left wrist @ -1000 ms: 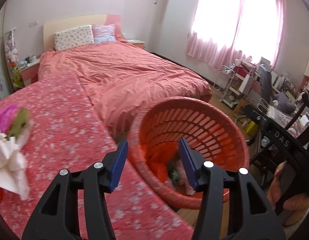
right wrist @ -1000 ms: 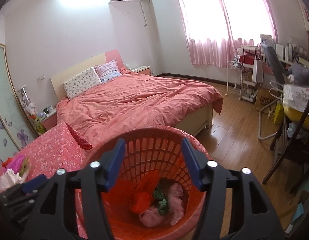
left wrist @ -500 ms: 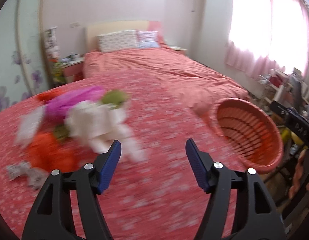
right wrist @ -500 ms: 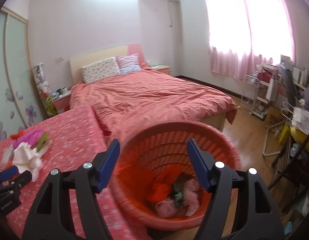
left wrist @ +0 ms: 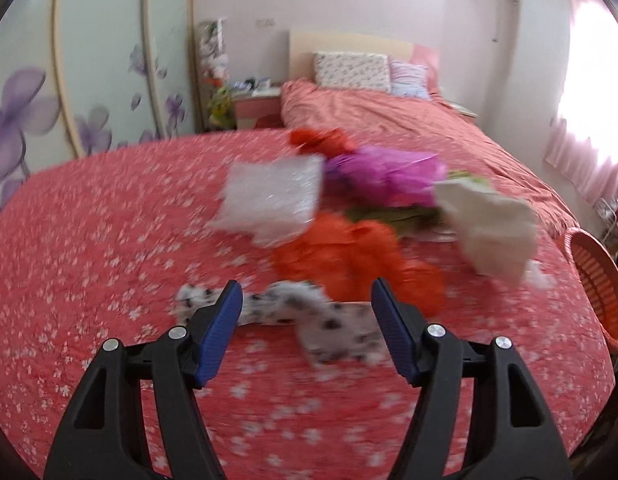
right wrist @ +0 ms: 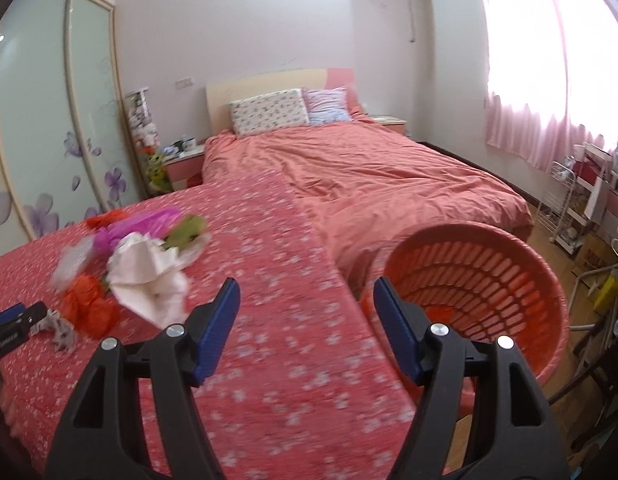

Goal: Collect trash
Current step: 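Move both tools back over the trash on the bed, then grasp the patterned cloth with the left gripper while the right gripper grasps white paper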

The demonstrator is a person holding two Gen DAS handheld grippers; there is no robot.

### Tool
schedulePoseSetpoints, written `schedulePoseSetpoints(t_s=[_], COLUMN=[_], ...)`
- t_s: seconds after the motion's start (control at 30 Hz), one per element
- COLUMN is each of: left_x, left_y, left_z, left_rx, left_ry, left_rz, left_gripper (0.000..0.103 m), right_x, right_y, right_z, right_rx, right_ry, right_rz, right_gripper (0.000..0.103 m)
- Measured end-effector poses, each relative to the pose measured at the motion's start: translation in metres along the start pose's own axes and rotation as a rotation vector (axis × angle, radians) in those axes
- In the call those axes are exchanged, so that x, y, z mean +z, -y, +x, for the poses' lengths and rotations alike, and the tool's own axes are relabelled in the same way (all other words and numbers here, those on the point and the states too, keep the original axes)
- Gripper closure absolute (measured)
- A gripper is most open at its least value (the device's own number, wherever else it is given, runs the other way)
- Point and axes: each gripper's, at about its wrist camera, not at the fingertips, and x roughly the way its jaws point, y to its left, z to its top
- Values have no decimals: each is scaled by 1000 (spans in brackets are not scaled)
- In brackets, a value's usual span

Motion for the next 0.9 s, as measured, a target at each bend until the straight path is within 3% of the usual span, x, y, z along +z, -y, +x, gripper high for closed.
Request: schedulePoseSetpoints(t_s=[0.23,0.33,0.5,0.6,0.83,0.9], left_x=[-2,-6,-6,-7,-11,-10], left_y=[-22,-20,-22,-24,-39,-42], left_z=[28,39,38,38,17,13], left_rx=[-29,-48,-67,-79,-64,-60], left_ry=[-84,-128,-127,-124,-74,-62], left_rz=[-41,-35,-41,-47,-58,-62], left_gripper=[37,46,72,79,80,80], right_x=[-5,-3,-5,-6,-2,1], right_y=[-32,-42,-55,-63,-79,-83], right_z=[0,2,7,10,12,13], right_rx=[25,36,57,69,106,134], right_ry=[-27,-34,-46,-54,-53,-51], right_rz=[-53,-68,-82,-90,-96,-87], right_gripper=[35,35,35,35,36,41])
